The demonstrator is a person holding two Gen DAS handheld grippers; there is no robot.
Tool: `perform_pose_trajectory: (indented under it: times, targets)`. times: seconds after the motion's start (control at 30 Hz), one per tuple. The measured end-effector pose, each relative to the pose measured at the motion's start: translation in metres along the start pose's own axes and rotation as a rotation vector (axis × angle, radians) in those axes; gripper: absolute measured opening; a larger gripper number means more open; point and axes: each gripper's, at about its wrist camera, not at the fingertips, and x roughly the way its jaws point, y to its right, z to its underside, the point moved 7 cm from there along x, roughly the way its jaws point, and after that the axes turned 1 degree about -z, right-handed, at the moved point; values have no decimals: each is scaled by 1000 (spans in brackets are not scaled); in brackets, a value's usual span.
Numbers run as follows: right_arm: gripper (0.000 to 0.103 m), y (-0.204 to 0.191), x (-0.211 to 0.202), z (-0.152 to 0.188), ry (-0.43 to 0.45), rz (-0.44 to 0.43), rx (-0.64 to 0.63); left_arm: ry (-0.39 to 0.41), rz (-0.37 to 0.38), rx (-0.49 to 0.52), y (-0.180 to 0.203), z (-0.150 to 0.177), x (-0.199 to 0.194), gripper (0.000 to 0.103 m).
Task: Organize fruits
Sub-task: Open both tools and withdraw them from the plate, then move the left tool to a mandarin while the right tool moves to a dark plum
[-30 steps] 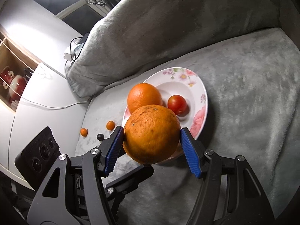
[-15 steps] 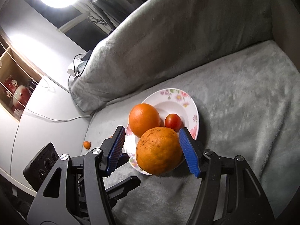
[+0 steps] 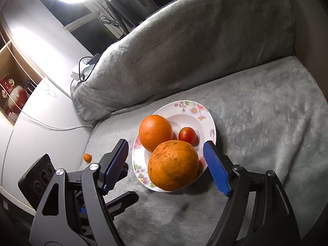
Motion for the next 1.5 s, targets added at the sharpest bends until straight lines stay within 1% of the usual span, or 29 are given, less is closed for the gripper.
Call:
perform_pose_trajectory:
  times: [0.03, 0.1, 0.13, 0.17, 0.5, 0.83, 0.93, 1.2, 1.33, 1.5]
  targets:
    - [82, 0, 0, 0, 3, 5, -3, 3, -2, 0, -1, -1, -1, 60]
    - [83, 0, 0, 0, 12, 15, -8, 8, -6, 0, -2, -1, -3, 62]
    - [83, -1, 0, 0, 14, 21, -13, 12, -9, -1, -3, -1, -5, 67]
    - [83, -1, 1, 1, 14, 27, -16, 18, -13, -2, -4, -1, -6, 68]
    - [83, -12, 3, 0, 54, 51, -66, 33, -46, -23, -20, 2, -12, 69]
    - [83, -41, 2, 4, 98, 58, -191, 44, -87, -29, -39, 3, -25, 69]
    - [87, -52, 5, 5, 95, 77, -235, 49, -113, -38, -52, 4, -31, 69]
    - [87, -83, 20, 16, 41, 97, -356, 66, -218, -69, -102, 15, -64, 69]
    - [87, -99, 28, 22, 28, 78, -409, 73, -292, -99, -136, 26, -86, 69]
    - [87, -120, 40, 32, 6, 52, -468, 75, -362, -147, -172, 40, -109, 69]
